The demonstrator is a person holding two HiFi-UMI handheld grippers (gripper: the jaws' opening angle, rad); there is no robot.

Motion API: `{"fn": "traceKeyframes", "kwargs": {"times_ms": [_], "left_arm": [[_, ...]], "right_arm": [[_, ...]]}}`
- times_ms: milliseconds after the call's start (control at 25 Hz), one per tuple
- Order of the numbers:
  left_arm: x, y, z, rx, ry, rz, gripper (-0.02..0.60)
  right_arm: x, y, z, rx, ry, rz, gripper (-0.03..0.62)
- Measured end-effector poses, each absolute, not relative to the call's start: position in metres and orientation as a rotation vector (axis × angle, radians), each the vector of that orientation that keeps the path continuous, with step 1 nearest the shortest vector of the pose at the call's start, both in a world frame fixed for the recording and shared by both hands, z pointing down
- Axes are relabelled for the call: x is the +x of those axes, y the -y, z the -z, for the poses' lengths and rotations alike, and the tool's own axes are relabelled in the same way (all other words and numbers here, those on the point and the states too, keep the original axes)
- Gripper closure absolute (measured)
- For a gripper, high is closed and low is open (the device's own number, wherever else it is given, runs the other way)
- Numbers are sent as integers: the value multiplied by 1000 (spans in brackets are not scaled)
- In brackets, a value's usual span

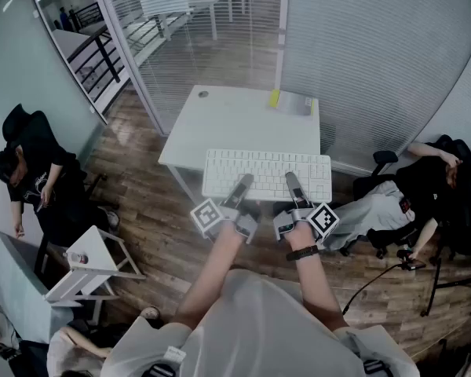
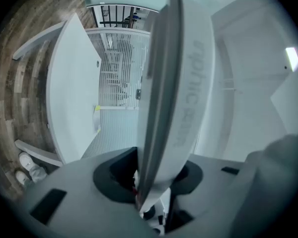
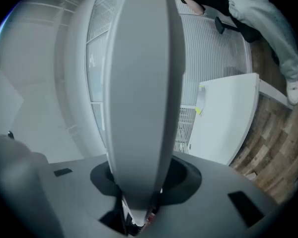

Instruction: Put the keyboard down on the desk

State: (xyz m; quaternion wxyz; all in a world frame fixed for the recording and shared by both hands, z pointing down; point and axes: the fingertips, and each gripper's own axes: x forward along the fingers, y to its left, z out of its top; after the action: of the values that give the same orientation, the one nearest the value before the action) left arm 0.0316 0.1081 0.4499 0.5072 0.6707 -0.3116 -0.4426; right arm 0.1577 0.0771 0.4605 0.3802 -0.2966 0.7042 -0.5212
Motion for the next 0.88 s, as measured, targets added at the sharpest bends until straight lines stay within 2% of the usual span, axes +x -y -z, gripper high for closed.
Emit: {"fn": "traceKeyframes", "kwargs": {"times_ms": [520,880], "left_arm": [[36,-114,-459,1566,780,1071,445],[3,-53,-481,1553,782,1039,445]], "right_arm": [[161,-76,-476,-737,-1807,1390,448],[128,-17,-494,-748,-1781,1426,448]]}}
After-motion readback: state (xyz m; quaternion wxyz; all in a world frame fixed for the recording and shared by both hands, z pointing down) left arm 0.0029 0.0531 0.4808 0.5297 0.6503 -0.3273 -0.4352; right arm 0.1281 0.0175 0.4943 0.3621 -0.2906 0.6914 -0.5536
